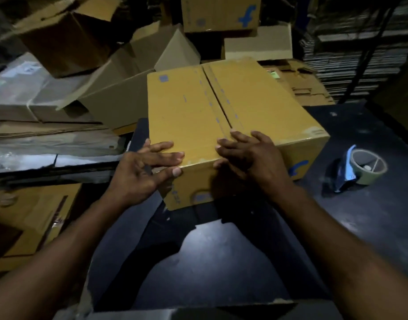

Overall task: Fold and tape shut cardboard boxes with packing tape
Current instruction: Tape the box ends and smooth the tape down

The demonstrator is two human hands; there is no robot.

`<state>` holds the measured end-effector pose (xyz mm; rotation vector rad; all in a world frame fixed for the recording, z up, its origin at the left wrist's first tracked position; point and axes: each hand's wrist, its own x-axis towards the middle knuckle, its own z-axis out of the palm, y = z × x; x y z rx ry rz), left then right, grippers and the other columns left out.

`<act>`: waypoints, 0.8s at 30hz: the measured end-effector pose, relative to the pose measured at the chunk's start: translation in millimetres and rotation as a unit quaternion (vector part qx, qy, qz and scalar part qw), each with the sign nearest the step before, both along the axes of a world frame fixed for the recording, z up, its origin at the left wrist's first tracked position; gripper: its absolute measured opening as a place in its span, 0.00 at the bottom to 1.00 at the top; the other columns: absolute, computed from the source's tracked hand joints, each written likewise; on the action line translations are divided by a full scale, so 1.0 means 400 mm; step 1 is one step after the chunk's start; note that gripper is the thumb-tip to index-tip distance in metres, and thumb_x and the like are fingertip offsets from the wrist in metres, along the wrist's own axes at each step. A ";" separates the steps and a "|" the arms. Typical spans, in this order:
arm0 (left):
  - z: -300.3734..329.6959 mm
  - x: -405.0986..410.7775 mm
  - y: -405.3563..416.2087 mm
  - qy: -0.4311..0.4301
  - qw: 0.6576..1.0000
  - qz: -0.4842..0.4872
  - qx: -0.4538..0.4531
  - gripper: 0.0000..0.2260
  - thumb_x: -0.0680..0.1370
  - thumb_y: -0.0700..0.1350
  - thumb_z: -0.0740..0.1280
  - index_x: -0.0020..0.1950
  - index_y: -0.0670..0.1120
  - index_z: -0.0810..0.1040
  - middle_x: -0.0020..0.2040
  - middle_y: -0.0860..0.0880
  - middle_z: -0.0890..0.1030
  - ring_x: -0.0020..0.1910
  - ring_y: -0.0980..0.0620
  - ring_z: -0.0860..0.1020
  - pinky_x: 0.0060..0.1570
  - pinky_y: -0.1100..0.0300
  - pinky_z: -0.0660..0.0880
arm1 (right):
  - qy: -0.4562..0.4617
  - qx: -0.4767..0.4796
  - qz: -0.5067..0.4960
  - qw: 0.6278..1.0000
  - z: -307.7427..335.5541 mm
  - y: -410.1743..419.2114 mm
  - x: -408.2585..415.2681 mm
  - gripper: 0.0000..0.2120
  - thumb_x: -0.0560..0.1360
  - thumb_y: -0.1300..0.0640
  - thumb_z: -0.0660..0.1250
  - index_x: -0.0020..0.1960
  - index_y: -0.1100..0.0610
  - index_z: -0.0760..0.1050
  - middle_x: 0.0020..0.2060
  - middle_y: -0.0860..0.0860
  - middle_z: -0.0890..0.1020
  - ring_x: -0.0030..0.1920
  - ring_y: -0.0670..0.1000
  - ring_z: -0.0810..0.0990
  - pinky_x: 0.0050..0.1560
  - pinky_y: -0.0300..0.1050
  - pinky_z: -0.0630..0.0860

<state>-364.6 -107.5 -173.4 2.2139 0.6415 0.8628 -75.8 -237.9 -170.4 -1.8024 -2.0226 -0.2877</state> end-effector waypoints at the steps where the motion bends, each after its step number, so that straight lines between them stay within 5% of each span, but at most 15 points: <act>1: 0.005 0.000 -0.005 0.011 1.000 0.011 0.023 0.11 0.79 0.50 0.81 0.59 0.50 0.90 0.62 0.55 0.88 0.74 0.54 0.79 0.84 0.33 0.59 | 0.011 0.011 -0.006 1.000 -0.007 -0.001 -0.008 0.25 0.80 0.39 0.57 0.66 0.48 0.84 0.70 0.47 0.82 0.73 0.57 0.78 0.70 0.68 0.73; 5: 0.015 0.046 -0.049 0.089 0.977 0.065 0.183 0.23 0.78 0.65 0.73 0.67 0.54 0.87 0.69 0.56 0.84 0.76 0.54 0.77 0.83 0.34 0.60 | 0.106 0.008 0.005 0.994 0.011 -0.022 -0.007 0.31 0.81 0.32 0.55 0.73 0.48 0.79 0.74 0.49 0.78 0.79 0.54 0.71 0.77 0.66 0.66; 8: 0.009 0.119 -0.072 0.102 0.962 0.056 0.246 0.23 0.83 0.64 0.67 0.70 0.52 0.86 0.72 0.51 0.83 0.77 0.49 0.76 0.81 0.37 0.66 | 0.091 0.034 -0.037 0.995 0.027 -0.038 0.062 0.34 0.83 0.29 0.49 0.77 0.47 0.74 0.78 0.48 0.72 0.83 0.51 0.60 0.81 0.68 0.55; 14: -0.019 0.170 -0.091 0.157 0.953 0.075 0.247 0.24 0.86 0.66 0.57 0.70 0.56 0.85 0.73 0.54 0.81 0.78 0.51 0.74 0.78 0.48 0.69 | 0.074 -0.008 -0.071 0.995 -0.020 -0.064 0.181 0.22 0.86 0.41 0.56 0.77 0.42 0.74 0.78 0.41 0.72 0.82 0.46 0.63 0.81 0.59 0.58; 21: 0.072 0.165 -0.141 0.256 0.948 0.073 0.175 0.28 0.84 0.67 0.56 0.70 0.54 0.86 0.73 0.53 0.81 0.77 0.49 0.76 0.77 0.45 0.71 | 0.013 -0.105 -0.093 0.990 0.010 -0.097 0.148 0.29 0.84 0.39 0.47 0.80 0.43 0.70 0.80 0.44 0.69 0.82 0.52 0.65 0.78 0.62 0.60; 24: 0.111 0.147 -0.157 0.262 0.950 0.083 0.151 0.26 0.81 0.68 0.62 0.66 0.55 0.88 0.71 0.53 0.83 0.75 0.49 0.78 0.74 0.45 0.75 | 0.011 -0.147 -0.121 0.982 0.026 -0.131 0.093 0.28 0.82 0.42 0.50 0.79 0.44 0.72 0.80 0.45 0.70 0.81 0.53 0.67 0.78 0.63 0.62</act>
